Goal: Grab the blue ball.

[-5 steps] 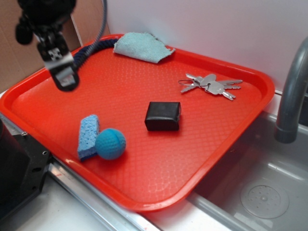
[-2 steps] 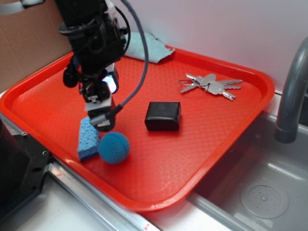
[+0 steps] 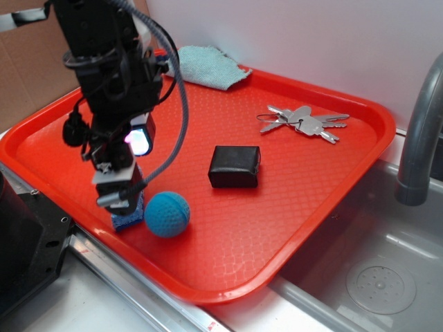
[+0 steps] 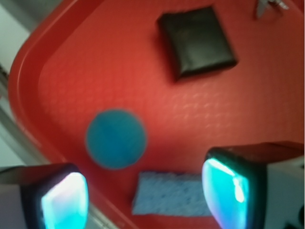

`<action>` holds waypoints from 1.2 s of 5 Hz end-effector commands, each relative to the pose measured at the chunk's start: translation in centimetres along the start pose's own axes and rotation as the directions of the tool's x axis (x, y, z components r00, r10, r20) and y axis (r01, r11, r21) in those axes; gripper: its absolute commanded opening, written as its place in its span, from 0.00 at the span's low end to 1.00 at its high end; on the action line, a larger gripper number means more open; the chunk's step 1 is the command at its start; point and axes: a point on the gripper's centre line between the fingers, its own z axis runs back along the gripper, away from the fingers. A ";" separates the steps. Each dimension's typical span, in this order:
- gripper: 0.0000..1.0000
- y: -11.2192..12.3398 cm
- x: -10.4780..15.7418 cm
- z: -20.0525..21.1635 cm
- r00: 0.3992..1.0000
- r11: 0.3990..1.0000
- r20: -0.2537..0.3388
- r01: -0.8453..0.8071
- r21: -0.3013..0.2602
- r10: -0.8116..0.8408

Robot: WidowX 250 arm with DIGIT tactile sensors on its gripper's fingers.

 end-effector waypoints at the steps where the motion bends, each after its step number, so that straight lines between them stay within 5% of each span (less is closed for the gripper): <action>1: 1.00 -1.7 0.6 -2.3 1.000 0.999 -0.015 0.028 0.040 -0.028; 3: 1.00 -2.1 1.8 -5.0 0.998 0.999 -0.055 0.045 0.028 -0.043; 4: 0.00 -1.7 1.8 -5.4 0.997 1.000 -0.072 -0.002 0.018 0.003; 6: 0.00 1.0 1.7 -0.6 0.977 0.976 -0.023 -0.211 0.051 0.212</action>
